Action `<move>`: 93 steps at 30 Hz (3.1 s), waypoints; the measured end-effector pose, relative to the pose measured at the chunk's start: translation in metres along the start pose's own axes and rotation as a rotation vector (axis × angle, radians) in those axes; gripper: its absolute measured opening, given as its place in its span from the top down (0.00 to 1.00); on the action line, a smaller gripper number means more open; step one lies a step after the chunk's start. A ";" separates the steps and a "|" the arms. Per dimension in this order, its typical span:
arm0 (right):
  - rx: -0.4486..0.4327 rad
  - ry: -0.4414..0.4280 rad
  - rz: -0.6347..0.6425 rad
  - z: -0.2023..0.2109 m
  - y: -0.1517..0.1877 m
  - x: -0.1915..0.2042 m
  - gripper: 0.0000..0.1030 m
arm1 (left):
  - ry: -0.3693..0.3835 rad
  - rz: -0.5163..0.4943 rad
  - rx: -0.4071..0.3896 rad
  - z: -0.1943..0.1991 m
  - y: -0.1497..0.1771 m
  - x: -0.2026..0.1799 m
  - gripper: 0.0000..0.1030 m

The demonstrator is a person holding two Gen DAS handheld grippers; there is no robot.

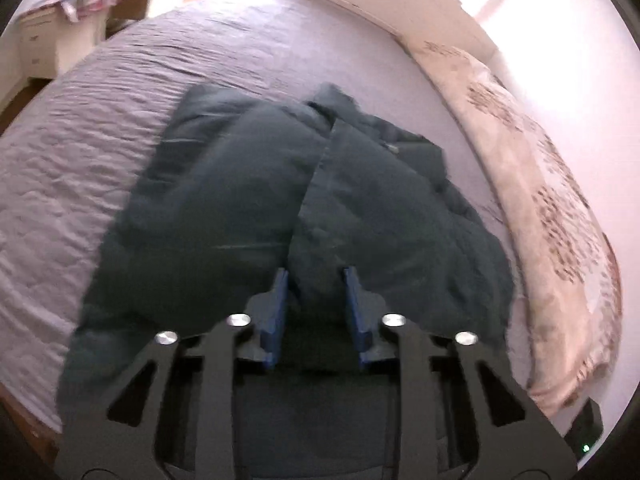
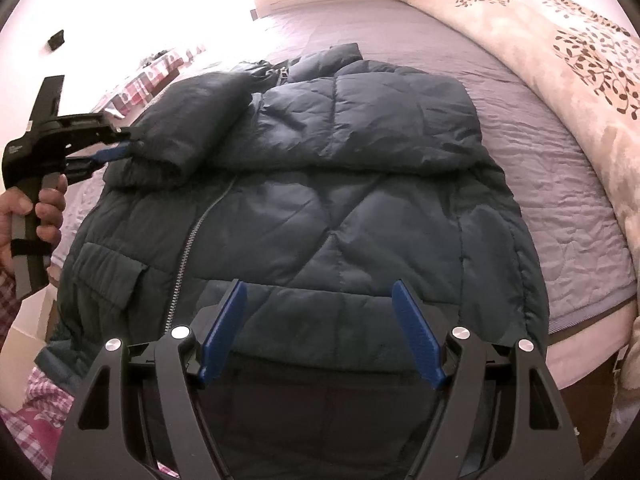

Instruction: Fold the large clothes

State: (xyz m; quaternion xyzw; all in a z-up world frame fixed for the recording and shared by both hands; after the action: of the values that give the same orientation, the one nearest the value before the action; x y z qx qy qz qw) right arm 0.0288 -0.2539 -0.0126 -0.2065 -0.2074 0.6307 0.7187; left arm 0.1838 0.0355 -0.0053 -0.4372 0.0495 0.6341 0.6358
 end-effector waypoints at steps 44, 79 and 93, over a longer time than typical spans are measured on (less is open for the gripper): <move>0.170 -0.102 -0.305 -0.077 -0.071 -0.029 0.94 | -0.358 -0.013 -0.019 0.107 0.120 0.047 0.41; 0.081 0.059 -0.050 0.007 0.028 -0.068 0.33 | -0.364 0.111 0.195 0.142 0.193 0.100 0.30; 0.089 0.039 -0.243 0.031 0.071 -0.121 0.32 | -0.324 0.076 0.226 0.148 0.221 0.099 0.34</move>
State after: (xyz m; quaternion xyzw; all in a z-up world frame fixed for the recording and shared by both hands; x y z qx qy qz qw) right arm -0.0610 -0.3648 -0.0313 -0.1601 -0.1885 0.5434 0.8022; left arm -0.0579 0.1612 -0.0852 -0.2530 0.0336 0.7101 0.6562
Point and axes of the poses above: each gripper's, at about its wrist camera, not at the fingertips, and z roughly against the way its jaws point, x to its left, y to its underside, the point moved 2 cm from there along -z, roughly the way its jaws point, and after that the axes turned 15 degrees about y, right-handed, at the moved point
